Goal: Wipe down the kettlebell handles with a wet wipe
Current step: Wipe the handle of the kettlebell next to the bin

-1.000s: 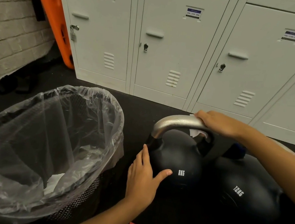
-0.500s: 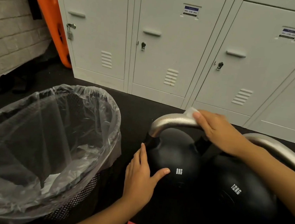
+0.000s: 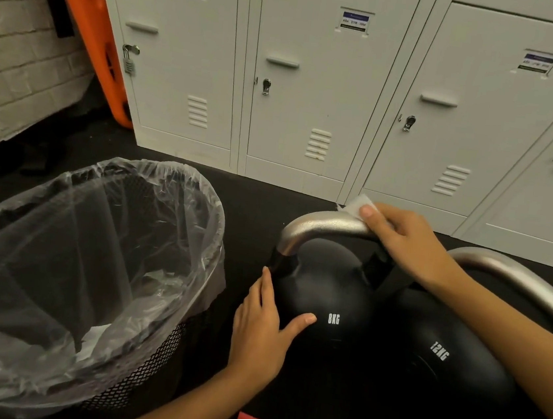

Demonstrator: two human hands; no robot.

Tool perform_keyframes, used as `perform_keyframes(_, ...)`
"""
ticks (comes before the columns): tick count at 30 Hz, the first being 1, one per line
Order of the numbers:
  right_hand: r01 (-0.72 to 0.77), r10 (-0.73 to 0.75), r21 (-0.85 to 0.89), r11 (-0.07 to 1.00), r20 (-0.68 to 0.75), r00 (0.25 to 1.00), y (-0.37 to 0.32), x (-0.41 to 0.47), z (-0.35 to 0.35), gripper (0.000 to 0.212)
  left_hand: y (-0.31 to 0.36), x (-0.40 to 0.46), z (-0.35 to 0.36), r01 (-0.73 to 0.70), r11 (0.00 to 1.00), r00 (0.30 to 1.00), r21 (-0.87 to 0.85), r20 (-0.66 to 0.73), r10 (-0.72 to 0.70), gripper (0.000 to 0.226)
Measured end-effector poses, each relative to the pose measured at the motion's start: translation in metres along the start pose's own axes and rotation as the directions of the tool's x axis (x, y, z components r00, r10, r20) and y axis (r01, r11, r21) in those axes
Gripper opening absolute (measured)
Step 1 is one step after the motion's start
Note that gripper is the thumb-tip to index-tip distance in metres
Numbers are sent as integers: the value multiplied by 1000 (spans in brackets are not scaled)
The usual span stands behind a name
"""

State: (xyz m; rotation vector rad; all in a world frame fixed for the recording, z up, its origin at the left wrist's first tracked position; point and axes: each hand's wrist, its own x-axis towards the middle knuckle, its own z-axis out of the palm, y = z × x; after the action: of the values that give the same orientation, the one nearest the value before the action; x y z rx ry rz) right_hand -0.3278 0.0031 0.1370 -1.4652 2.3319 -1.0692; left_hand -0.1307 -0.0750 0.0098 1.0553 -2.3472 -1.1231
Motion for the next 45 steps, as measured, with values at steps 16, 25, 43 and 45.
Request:
perform_keyframes(16,22,-28,-35,999,-175,984,30,-27,-22,23,0,-1,1,0,999,1000,35,12,0,103)
perform_keyframes(25,40,-38,12,999,-123,992,8,-12,-9,24,0,-2,1,11,999,999,47,30,-13,107)
perform_keyframes(43,-534,625,569,625,46,779,27,-4,9,27,-2,-1,5,13,999,1000,31,24,-14,107)
perform_keyframes(45,-540,624,546,640,40,780,32,-3,14,31,-2,-1,4,17,1000,1000,21,26,-17,108)
